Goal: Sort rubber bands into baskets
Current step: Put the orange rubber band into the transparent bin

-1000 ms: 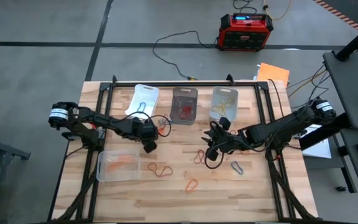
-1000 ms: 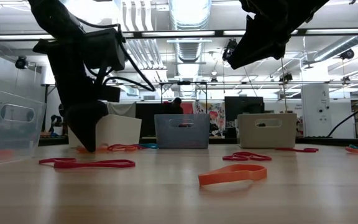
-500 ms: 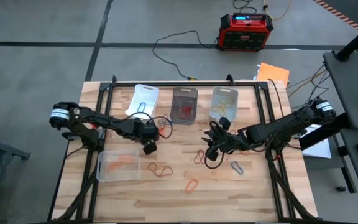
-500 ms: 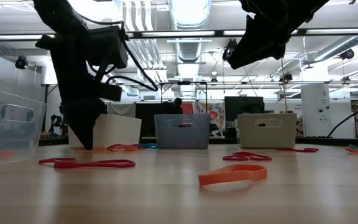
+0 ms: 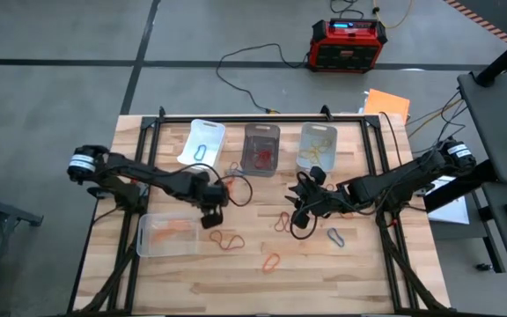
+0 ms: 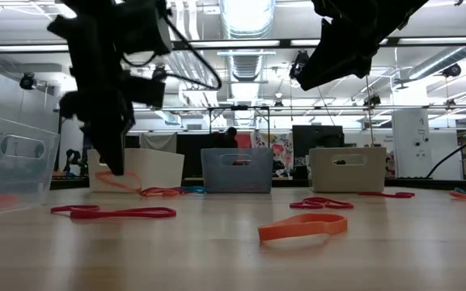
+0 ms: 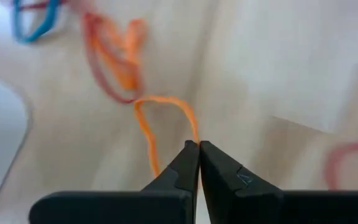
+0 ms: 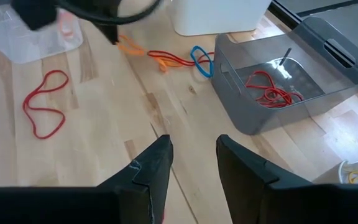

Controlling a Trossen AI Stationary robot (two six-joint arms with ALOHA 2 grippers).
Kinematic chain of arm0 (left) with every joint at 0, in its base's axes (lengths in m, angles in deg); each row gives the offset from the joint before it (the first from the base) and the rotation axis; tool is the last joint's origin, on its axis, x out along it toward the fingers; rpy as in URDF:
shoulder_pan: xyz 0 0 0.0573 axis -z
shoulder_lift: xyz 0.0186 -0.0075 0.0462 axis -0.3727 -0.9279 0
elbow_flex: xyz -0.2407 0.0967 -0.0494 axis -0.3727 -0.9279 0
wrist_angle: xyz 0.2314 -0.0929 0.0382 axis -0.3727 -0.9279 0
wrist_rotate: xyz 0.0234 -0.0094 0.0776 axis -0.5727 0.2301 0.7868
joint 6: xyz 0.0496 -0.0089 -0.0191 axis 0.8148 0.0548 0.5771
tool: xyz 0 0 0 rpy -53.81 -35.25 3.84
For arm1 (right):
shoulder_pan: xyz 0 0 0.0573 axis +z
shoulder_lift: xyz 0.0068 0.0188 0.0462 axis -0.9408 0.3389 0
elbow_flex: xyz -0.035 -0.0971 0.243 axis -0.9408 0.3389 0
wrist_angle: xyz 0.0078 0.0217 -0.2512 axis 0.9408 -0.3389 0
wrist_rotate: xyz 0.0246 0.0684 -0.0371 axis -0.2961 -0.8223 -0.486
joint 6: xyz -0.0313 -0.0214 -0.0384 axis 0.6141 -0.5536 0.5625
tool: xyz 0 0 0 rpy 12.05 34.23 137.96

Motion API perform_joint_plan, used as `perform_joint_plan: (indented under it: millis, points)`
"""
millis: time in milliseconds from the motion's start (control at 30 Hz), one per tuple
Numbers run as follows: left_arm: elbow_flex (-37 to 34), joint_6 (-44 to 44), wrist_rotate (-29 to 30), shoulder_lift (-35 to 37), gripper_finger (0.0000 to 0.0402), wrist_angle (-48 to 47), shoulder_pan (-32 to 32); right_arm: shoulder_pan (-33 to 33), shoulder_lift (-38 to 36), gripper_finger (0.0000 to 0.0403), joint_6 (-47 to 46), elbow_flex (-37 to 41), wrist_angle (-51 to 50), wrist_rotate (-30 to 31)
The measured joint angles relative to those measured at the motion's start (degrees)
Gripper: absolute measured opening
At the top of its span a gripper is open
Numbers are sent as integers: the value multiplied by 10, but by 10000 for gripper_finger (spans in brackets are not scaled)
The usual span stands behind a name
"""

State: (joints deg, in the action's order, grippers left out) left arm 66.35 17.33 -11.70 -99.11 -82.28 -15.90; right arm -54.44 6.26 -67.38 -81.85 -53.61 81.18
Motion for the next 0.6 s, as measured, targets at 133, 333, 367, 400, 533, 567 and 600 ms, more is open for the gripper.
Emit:
perform_joint_plan:
  millis: [133,333,367,400,533,567,600]
  points:
    - [27,34,-24,20,0,-31,33,0,0,116,1,0,0,-2]
    - [67,40,-23,67,0,-110,85,0,0,115,1,0,-2,-2]
    - [71,38,-23,77,0,-123,95,0,0,116,1,0,-2,-2]
    - [74,35,-24,89,0,-133,105,0,0,118,1,0,-2,-2]
    - [81,9,-50,137,0,-168,147,0,0,122,1,0,-2,-2]
    - [81,-3,-57,149,0,-176,157,0,0,123,1,0,-2,-2]
    - [80,-18,-64,160,0,-184,169,0,0,123,1,0,-2,-2]
